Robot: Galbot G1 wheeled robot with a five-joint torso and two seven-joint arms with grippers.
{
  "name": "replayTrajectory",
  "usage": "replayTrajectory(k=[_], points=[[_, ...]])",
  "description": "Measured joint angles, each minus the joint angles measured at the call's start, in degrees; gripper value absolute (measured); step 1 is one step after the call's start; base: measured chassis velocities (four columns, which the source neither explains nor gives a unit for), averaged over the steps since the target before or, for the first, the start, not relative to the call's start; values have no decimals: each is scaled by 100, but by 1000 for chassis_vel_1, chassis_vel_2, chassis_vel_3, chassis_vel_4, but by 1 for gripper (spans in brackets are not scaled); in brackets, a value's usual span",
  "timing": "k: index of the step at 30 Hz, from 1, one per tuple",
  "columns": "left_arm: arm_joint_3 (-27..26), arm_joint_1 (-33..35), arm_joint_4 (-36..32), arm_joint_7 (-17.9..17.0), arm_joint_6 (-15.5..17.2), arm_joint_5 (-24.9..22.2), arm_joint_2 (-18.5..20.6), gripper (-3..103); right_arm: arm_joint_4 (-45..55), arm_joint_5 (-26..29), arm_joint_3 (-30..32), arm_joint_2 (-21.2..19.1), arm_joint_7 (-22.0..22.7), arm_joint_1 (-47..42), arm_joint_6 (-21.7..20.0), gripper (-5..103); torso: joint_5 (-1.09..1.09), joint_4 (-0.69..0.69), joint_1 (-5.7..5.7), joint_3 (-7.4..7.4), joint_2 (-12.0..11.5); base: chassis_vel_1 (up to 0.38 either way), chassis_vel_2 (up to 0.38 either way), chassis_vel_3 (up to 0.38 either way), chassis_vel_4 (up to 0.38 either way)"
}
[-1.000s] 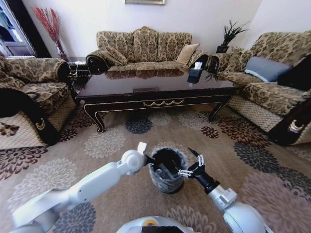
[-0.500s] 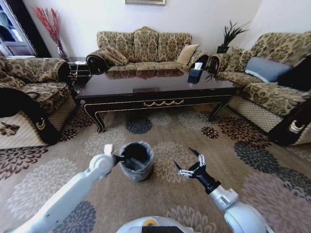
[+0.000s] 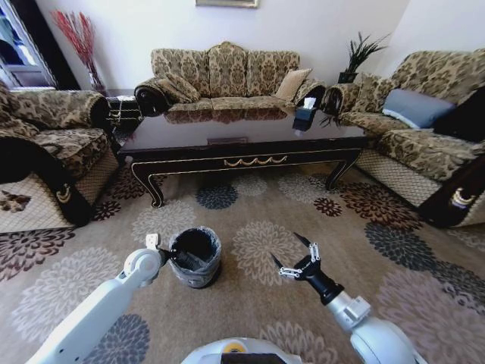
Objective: Move to the front of the table and pick up the trash from the floor, then place it into the trash bin.
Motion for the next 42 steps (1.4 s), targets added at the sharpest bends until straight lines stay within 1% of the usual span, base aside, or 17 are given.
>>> replayTrajectory(k=[3,4,6,8,12,13,14,15,20,22,24,27,33,35,38,40,42], points=[[-91,93,-46,10,-62,14,-46,15,19,8,37,5,-1,-32,1,100,1,0,0,0,0,0,0,0,0],[-91,93,-46,10,-62,14,-46,15,19,8,37,5,-1,-32,1,100,1,0,0,0,0,0,0,0,0],[-236,138,-157,54,-51,-1,-90,26,18,23,38,20,7,-41,0,100,1,1,0,0,0,0,0,0,0],[-328,140,-202,58,-49,-22,-129,26,16,24,38,26,10,-41,0,100,1,1,0,0,0,0,0,0,0],[-917,283,-635,190,-165,111,-265,47,16,86,83,46,59,-43,0,100,0,0,0,1,0,0,0,0,0],[-917,283,-635,190,-165,111,-265,47,16,86,83,46,59,-43,0,100,0,0,0,1,0,0,0,0,0],[-1109,389,-812,291,-221,220,-271,47,16,161,102,55,75,-43,-1,100,1,-1,0,0,0,0,0,0,0],[-1406,596,-1068,464,-286,445,-287,58,18,346,115,76,79,-38,13,100,1,0,0,0,0,0,0,0,0],[-2235,1327,-1567,1213,-587,1441,-438,69,-27,729,171,250,180,57,125,100,0,1,0,0,1,0,0,0,0],[-2619,1857,-1833,1727,-1106,2057,-513,85,-55,953,335,564,436,39,117,100,0,2,0,0,0,0,0,0,0],[-2677,1956,-1866,1837,-1253,2214,-517,85,-61,1008,386,655,495,28,109,100,-1,0,0,0,0,0,0,0,0],[-3232,2732,-2070,2496,-2276,3256,-618,98,-146,1353,632,1014,720,109,36,100,1,0,0,0,0,0,0,0,0],[-3929,3587,-2231,2961,-2975,3853,-1093,100,-444,1491,1011,1304,720,150,135,100,0,0,-1,0,0,0,0,0,0],[-4005,3724,-2252,3029,-3057,3927,-1171,100,-495,1469,1056,1333,701,146,166,100,-1,0,0,0,0,0,0,0,0],[-4251,4480,-2309,3371,-3625,4385,-1506,100,-690,1417,1216,1459,600,93,332,100,1,1,-1,0,1,0,0,0,0],[-4263,4522,-2309,3386,-3666,4413,-1522,100,-696,1414,1223,1467,588,84,343,100,1,1,-1,0,0,0,0,0,0],[-4406,5029,-2295,3573,-4168,4579,-1713,100,-696,1390,1261,1520,474,-19,425,100,0,1,-1,0,1,0,0,0,0]])
